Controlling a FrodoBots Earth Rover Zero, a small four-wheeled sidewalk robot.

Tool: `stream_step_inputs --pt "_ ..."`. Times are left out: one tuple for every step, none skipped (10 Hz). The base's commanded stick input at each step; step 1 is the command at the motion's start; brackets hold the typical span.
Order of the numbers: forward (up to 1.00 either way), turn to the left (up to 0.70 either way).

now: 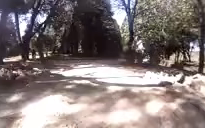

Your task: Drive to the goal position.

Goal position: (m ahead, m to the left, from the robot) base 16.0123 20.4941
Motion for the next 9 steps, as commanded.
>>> stream_step_inputs --pt "0.7 0.0" --pt "0.7 0.0" --pt "0.7 0.0" --pt "0.7 0.0" --pt "0.7 0.0" --pt "0.7 0.0" --pt "0.7 0.0" --pt "0.7 0.0" --pt "0.7 0.0"
